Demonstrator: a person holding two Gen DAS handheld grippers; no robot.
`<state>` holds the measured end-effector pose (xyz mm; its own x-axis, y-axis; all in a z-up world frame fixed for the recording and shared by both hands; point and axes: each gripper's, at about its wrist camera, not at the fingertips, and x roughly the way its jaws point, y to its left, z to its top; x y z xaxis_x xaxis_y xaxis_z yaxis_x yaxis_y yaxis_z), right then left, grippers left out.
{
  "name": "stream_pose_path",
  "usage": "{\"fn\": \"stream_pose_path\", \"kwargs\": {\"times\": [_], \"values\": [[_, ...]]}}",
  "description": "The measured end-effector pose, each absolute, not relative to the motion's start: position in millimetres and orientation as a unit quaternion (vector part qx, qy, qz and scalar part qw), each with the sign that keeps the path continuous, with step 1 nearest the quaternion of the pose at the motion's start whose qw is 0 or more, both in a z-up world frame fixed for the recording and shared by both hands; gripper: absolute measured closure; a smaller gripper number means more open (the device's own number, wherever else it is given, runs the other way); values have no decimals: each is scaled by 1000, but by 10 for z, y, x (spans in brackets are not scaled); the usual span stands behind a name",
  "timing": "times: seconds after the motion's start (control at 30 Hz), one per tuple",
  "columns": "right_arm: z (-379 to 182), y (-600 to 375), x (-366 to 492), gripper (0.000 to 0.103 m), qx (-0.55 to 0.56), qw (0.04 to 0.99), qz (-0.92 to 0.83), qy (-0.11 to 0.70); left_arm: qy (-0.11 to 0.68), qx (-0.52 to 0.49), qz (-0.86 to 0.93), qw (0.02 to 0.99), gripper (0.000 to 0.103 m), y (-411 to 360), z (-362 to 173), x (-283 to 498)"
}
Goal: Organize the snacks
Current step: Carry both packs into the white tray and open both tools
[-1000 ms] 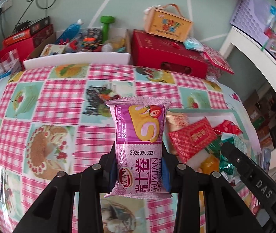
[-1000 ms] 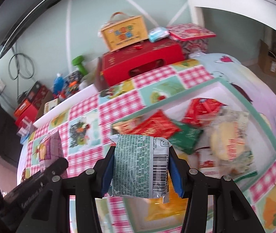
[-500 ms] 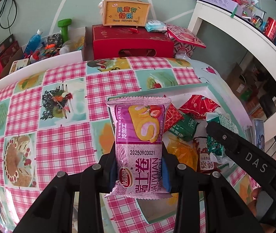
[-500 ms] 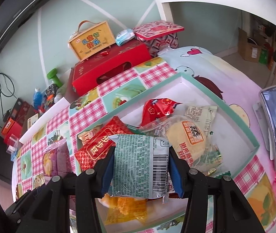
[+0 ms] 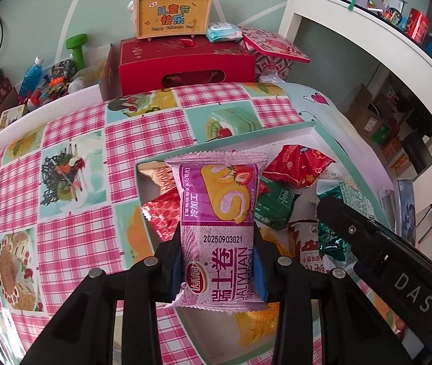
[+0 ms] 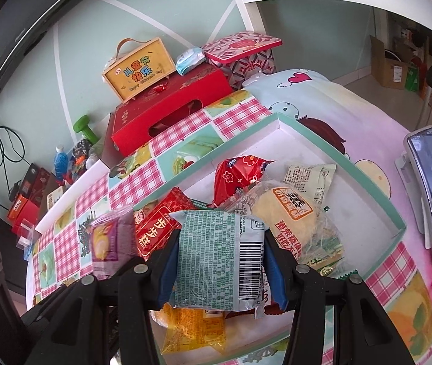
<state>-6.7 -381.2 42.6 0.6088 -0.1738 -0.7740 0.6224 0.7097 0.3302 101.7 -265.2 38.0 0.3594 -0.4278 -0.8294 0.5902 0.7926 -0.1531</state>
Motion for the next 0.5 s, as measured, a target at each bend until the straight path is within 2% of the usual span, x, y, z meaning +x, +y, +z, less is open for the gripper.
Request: {"fn": "stream_pose_path", "kwargs": {"times": [0.33,0.4,0.5], "values": [[381,-3868,-93,49,307,839,-242,380,483,88,-325,808,63,-2820,317,986],[371,-3876,-96,49,308,837,-244,381,484,88,-323,808,55,-2813,318,987],[370,-3892,-102,49,308,835,-250,381,486,82,-319,809,48,-2764,324,1004]]}}
